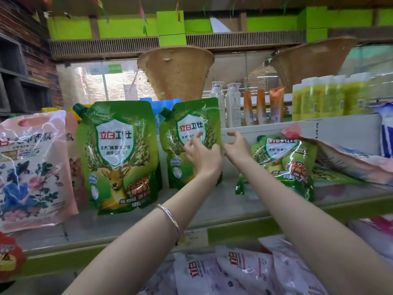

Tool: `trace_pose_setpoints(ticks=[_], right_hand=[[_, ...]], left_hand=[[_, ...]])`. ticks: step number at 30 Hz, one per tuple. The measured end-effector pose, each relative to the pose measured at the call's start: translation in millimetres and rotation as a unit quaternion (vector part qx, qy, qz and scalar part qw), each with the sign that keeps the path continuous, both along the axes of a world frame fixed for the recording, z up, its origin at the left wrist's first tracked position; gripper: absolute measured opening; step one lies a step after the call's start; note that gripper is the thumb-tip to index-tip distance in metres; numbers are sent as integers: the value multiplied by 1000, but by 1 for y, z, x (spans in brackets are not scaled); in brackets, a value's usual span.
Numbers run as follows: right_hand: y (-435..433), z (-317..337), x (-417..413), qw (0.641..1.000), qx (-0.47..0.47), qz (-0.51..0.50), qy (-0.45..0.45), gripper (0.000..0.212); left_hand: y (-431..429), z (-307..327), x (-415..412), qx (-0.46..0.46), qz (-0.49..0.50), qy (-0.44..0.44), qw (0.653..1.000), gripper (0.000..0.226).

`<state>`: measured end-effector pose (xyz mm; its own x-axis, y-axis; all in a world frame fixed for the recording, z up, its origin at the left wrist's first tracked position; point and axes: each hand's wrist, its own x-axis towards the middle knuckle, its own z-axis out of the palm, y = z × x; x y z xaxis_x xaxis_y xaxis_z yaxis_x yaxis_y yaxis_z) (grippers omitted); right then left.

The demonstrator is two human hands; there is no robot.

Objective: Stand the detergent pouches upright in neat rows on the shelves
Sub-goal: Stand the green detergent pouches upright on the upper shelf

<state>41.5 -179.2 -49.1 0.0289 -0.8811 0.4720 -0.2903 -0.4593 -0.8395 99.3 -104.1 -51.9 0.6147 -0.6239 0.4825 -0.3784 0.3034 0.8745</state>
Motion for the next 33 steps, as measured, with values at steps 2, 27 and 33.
trace_pose_setpoints(ticks=[2, 27, 33], right_hand=[[6, 7, -17, 998, -46, -17, 35, 36], [-47, -30, -171, 948, 227, -99, -199, 18], [-41, -16, -157, 951, 192, -99, -220, 21]], left_hand=[[-4, -3, -7, -33, -7, -130, 991, 45], [-75, -2, -61, 252, -183, 39, 949, 20], [-67, 1, -42, 208, -190, 174, 944, 22]])
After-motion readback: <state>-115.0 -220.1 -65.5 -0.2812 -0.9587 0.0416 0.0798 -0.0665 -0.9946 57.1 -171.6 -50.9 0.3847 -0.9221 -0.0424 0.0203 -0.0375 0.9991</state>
